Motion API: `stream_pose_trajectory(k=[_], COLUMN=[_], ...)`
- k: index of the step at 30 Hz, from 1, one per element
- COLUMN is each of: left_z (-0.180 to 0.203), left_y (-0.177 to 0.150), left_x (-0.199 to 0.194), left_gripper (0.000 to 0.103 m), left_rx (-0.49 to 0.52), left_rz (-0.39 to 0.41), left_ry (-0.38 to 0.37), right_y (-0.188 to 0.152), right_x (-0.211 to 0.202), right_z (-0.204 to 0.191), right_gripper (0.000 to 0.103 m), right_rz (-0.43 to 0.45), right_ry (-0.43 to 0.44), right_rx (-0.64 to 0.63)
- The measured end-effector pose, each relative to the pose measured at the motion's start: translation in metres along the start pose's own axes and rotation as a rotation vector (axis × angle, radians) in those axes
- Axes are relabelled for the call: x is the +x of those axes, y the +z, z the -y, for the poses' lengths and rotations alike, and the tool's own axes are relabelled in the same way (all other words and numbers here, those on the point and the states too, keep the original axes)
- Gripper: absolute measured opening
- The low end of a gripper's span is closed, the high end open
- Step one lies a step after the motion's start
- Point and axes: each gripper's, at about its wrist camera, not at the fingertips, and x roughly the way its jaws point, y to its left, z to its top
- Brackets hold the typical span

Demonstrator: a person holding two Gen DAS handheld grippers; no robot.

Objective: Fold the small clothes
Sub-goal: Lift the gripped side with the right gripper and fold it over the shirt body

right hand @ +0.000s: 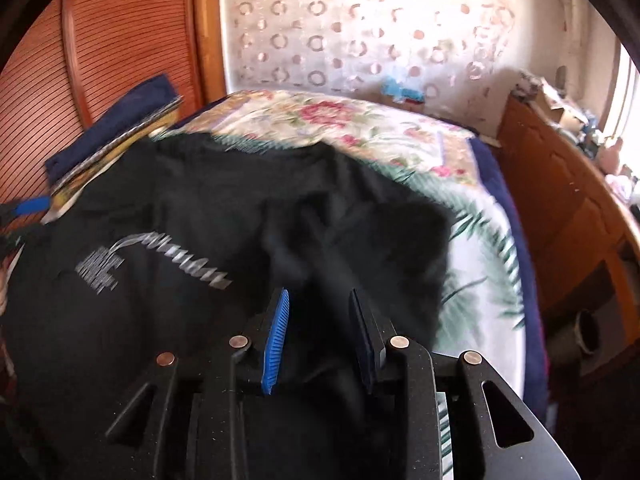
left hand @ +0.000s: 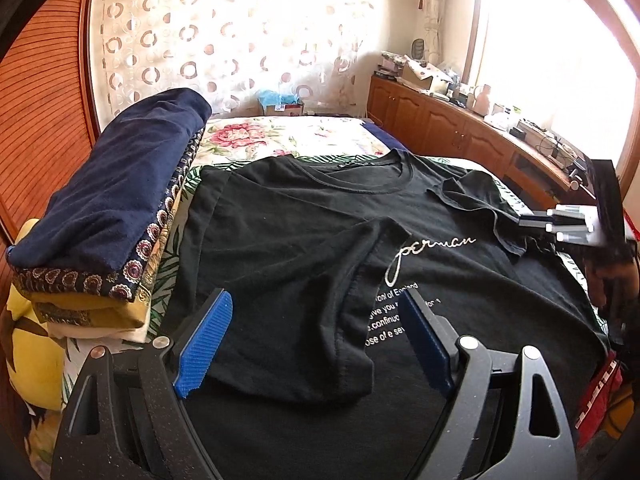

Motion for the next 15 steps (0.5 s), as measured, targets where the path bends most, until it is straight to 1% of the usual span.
stream_pose_trajectory(k=[3,4,7,8,10,12,13,14,15], left_z=[0.002,0.002,0.0,-0.001,-0.001,-0.002,-0.003,-0.003,-0.004], left_y=[-0.001,-0.001,0.0,-0.001,-0.001,-0.001,-0.001,-0.001,-0.001], left_x=[-0.001,-0.001,-0.001,0.0,0.001,0.0,-0.001,-0.001,-0.001], left_gripper=[0.086,0.086,0.086,0.086,0.086,0.086,0.086,0.086,0.086], left_rx=[0.004,0.005,0.004,0.001,-0.001,-0.002,-0.003,-0.005,-0.007], left_rz=[-0.001,-0.002,-0.001,-0.001,-0.004,-0.001,0.0,0.002,0.002], left_ry=[0.0,0.003,0.01,0.01,0.014,0.016,0.016,0.017,0.017], right_y=[-0.009,-0.011,-0.013,-0.011,-0.008,-0.005,-0.006,-0.004,-0.003], right_x=[0.006,0.01,0.022,0.024,0.023,0.015,0.013,0.01,0.006], right_z=[-0.02,-0.023,-0.032,-0.033,-0.037,-0.042,-0.035,-0.035,-0.034], right_gripper=[0.032,0.032,0.032,0.03,0.013,0.004,0.004,0.004,0.004], right_rz=[-0.029,-0.041,-0.063,-0.057,-0.064,-0.053,-0.048,-0.043,-0.035], right_ry=[0.028,0.022,-0.036,-0.043,-0.059,-0.041,-0.039,-0.029,-0.003], right_rx=[-0.021,-0.035,-0.061,-0.056,-0.059,-0.074,-0.077,-0.073,-0.055])
